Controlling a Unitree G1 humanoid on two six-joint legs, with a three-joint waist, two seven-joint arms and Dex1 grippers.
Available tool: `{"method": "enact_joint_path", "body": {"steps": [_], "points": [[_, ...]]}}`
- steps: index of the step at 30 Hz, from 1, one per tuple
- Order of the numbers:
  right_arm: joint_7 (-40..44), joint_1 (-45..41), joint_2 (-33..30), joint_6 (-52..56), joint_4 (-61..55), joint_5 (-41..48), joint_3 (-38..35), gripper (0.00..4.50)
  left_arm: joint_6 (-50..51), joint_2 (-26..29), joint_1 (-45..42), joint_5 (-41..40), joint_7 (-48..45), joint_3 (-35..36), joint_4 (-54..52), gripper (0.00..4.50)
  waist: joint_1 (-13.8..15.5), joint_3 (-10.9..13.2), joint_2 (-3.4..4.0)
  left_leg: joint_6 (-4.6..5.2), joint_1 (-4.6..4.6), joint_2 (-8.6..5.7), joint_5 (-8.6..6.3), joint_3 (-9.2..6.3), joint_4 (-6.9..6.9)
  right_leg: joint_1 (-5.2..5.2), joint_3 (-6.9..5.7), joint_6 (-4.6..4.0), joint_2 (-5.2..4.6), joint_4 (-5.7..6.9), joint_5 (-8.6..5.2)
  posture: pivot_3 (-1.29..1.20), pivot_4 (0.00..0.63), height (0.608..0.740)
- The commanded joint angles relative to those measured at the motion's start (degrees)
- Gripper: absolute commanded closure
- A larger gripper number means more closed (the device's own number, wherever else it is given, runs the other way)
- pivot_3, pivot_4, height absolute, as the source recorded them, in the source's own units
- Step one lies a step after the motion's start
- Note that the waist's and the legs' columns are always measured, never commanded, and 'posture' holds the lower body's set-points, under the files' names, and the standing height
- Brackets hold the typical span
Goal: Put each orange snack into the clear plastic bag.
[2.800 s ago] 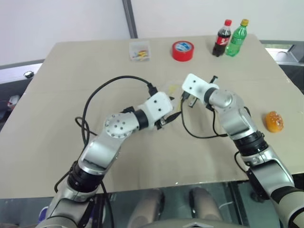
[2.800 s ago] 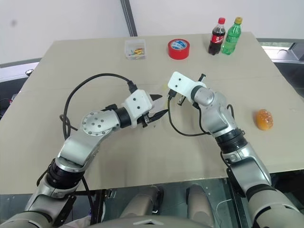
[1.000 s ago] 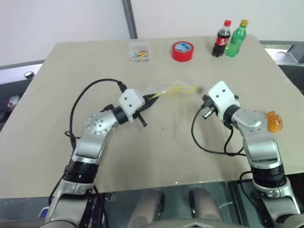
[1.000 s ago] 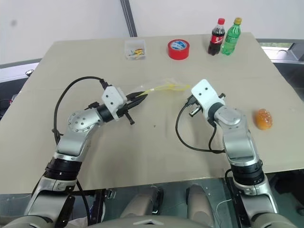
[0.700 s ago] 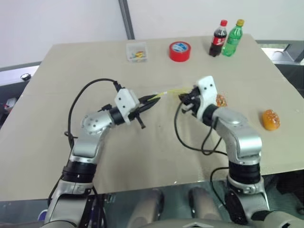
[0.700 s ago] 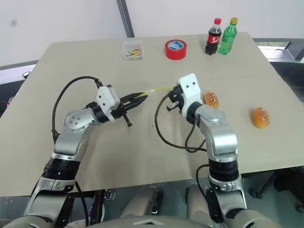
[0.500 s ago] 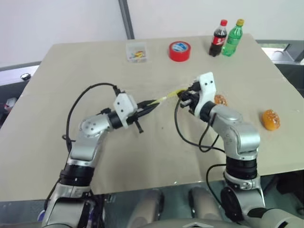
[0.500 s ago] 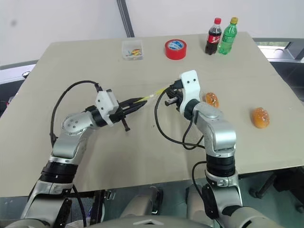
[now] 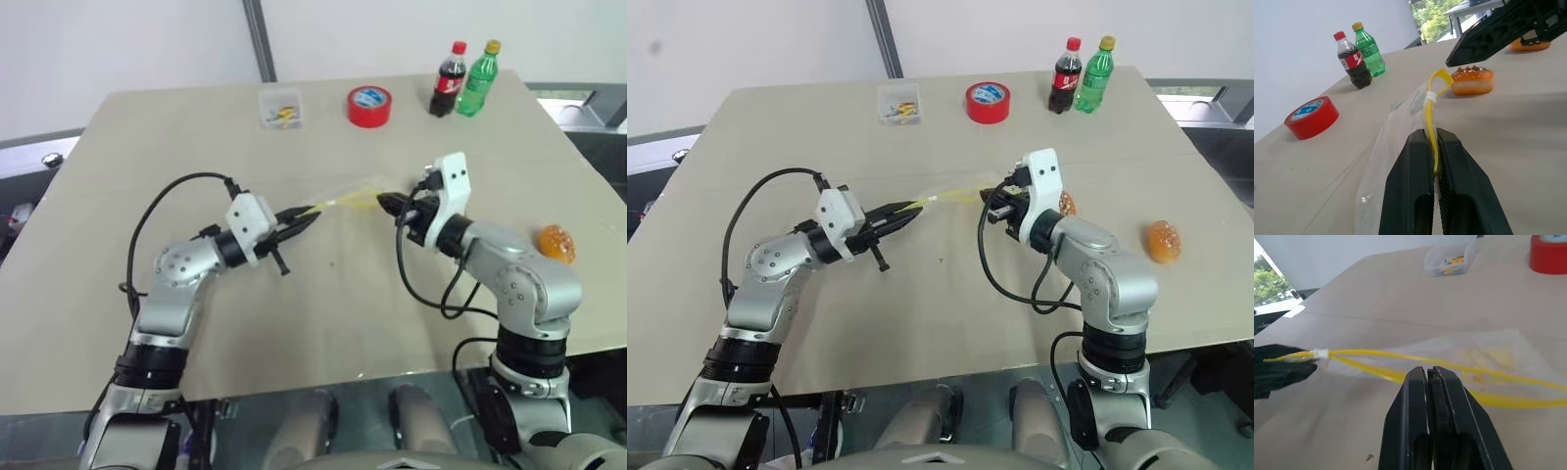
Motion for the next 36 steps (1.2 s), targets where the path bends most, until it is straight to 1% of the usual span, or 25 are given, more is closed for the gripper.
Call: {"method": "enact_joint_path", "body": {"steps": [1,6,10,13,16,19,24,31,33,36], "points": [[-1.48,-1.0,0.66,-3.09,0.7,0.71,2.16,4.36,-0.02,0.28,0.29,-0.34,0.44,0.73,-3.57,4.5,-0.03,0.0,0.0,0.0,0.0,0.0,0.0,0.0,0.0,0.0,0.0,0.0,0.0,0.0,0.0,0.0,0.15,0.713],[-3.25,-0.34,1.31,-6.18,3.73,-0.05,4.69,4.36,-0.52,0.55,1.93,-0.56,-0.31,0.66,-5.38,4.5,-0.05,0.0,0.0,0.0,0.0,0.01,0.0,0.0,-0.01,-0.01,0.01,0.0,0.01,0.0,0.0,0.0,0.15,0.713],[-4.67,0.05,2.55,-6.8,5.02,1.05,4.07,4.36,1.75,0.94,3.09,-0.48,0.28,0.81,-6.27,4.5,-0.03,0.0,0.0,0.0,0.0,0.01,0.0,-0.01,-0.01,-0.01,0.0,0.0,0.02,0.0,0.0,0.0,0.15,0.713],[-4.63,0.31,1.78,-4.51,1.72,4.07,0.89,4.36,2.58,1.0,2.52,-0.34,1.21,1.61,-5.73,4.5,0.03,0.0,0.0,0.0,0.0,0.01,0.0,-0.01,-0.01,-0.01,0.0,0.0,0.02,0.0,0.0,0.0,0.15,0.713],[-4.98,0.97,-0.01,-2.34,-2.28,6.12,-0.46,4.36,2.6,1.11,2.8,-0.16,1.26,1.53,-5.85,4.5,0.18,0.0,0.01,0.0,-0.02,0.0,0.0,-0.02,-0.01,0.0,-0.01,0.0,0.01,-0.03,0.0,0.0,0.15,0.713],[-5.41,3.06,-1.13,0.42,-7.25,8.49,0.06,4.36,3.09,0.93,3.07,-0.14,1.92,1.43,-6.09,4.5,0.1,0.0,0.0,0.0,-0.02,0.01,0.0,-0.04,-0.03,0.0,-0.03,0.0,0.02,-0.04,0.0,0.0,0.15,0.713],[-6.61,5.27,-1.97,1.31,-8.83,9.55,1.15,4.36,3.57,1.03,2.98,-0.22,2.07,1.37,-6.25,4.5,-0.02,0.0,0.01,0.01,0.01,0.04,-0.01,-0.02,-0.04,-0.01,0.0,0.0,0.04,-0.02,0.0,0.0,0.15,0.713],[-7.56,5.03,-1.68,-1.95,-4.04,8.31,3.46,4.36,4.16,1.42,2.83,-0.89,1.66,1.66,-7.27,4.5,0.04,0.0,0.0,0.01,0.01,0.02,-0.01,-0.01,-0.03,0.0,-0.01,0.0,0.02,-0.02,0.0,0.0,0.15,0.713],[-7.14,4.92,-2.32,-3.96,-1.75,7.2,4.97,4.36,4.59,1.36,3.31,-1.28,1.64,1.61,-8.19,4.5,0.03,0.0,0.0,0.01,0.01,0.02,-0.01,-0.01,-0.03,0.0,0.0,0.0,0.02,-0.02,0.0,0.0,0.15,0.713],[-6.72,4.3,-1.22,-7.43,2.66,6.52,6.13,4.36,5.48,1.17,4.67,-2.08,1.04,0.97,-10.21,4.5,-0.06,0.0,0.01,0.01,0.0,0.02,-0.01,0.0,-0.03,0.0,0.0,0.0,0.02,-0.03,0.0,0.0,0.15,0.713]]}}
